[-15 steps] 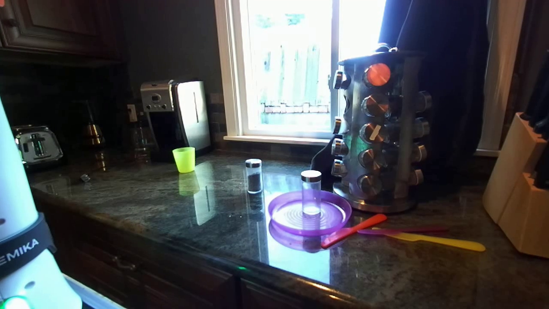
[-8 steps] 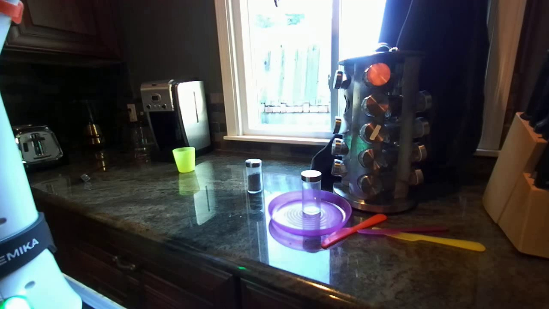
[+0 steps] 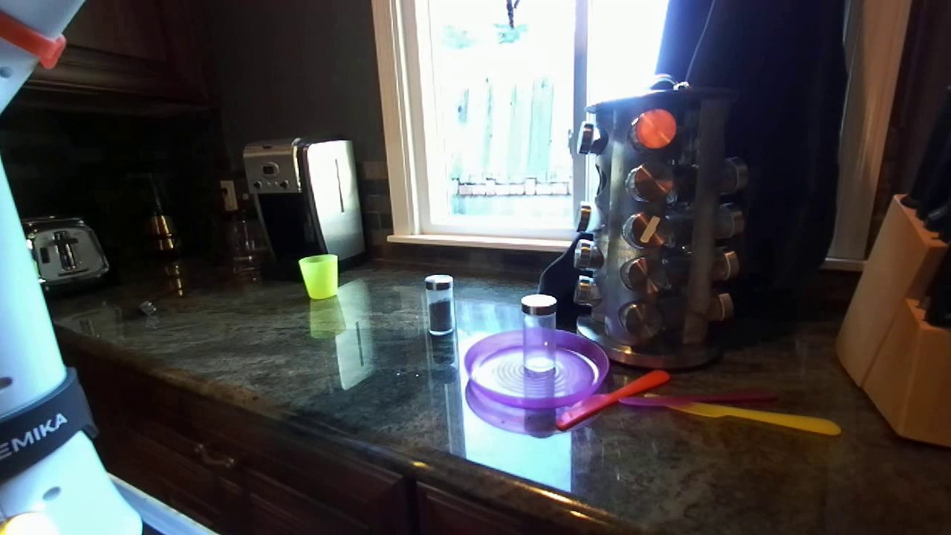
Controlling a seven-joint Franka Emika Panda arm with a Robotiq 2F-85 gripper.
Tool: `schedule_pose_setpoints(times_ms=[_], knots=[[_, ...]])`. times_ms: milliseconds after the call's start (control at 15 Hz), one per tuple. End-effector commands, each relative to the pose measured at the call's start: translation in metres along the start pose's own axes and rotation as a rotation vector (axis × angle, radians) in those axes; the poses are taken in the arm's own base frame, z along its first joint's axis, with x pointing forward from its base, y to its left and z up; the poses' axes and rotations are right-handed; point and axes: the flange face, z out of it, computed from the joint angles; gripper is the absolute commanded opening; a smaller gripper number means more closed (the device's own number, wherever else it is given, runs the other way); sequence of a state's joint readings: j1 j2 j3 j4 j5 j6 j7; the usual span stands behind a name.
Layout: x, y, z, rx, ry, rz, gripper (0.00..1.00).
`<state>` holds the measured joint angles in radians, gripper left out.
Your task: Move the curtain to the left
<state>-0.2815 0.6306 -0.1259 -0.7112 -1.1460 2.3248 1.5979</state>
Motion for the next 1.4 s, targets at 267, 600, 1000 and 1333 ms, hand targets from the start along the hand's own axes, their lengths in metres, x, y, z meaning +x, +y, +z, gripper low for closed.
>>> schedule_pose_setpoints(times_ms=[267,600,1000,1333], knots=[[0.006,-0.005,0.003,-0.012,0.099,0.073,0.22],[0.013,-0.013,-0.012,0.031,0.019,0.037,0.0],[0.016,-0.049,-0.074,0.222,-0.21,-0.071,0.01],[0.033,-0.066,-0.138,0.368,-0.372,-0.202,0.01]])
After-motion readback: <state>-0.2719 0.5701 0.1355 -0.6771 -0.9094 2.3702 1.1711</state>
